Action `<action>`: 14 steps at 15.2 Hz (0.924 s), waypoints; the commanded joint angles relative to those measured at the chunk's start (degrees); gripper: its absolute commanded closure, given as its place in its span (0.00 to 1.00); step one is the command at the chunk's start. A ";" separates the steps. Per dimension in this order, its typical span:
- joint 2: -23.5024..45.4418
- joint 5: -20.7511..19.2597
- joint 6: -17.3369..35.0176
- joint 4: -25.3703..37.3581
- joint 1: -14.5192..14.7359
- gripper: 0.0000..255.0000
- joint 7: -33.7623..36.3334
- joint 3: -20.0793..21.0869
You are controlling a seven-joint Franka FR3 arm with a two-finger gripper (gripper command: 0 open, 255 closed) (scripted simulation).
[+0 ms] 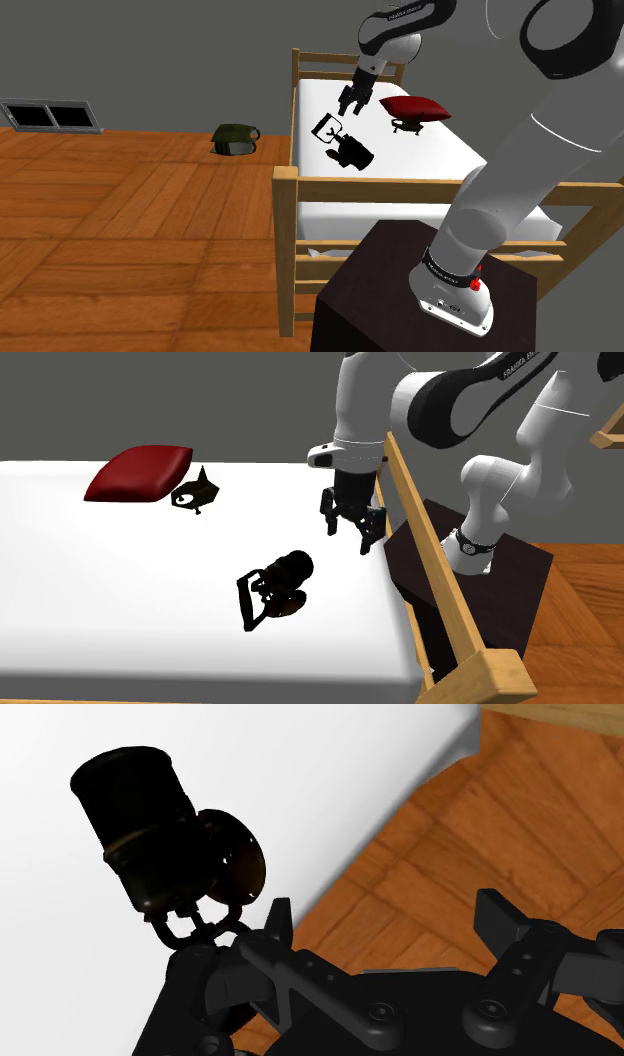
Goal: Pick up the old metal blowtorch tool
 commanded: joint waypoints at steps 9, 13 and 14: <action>24.52 21.38 -0.78 16.60 -3.78 0.00 -17.72 -6.76; 34.72 29.20 -3.79 25.64 -9.06 0.00 -22.31 -5.74; 37.22 30.85 -4.61 28.11 -10.56 0.00 -23.06 -5.25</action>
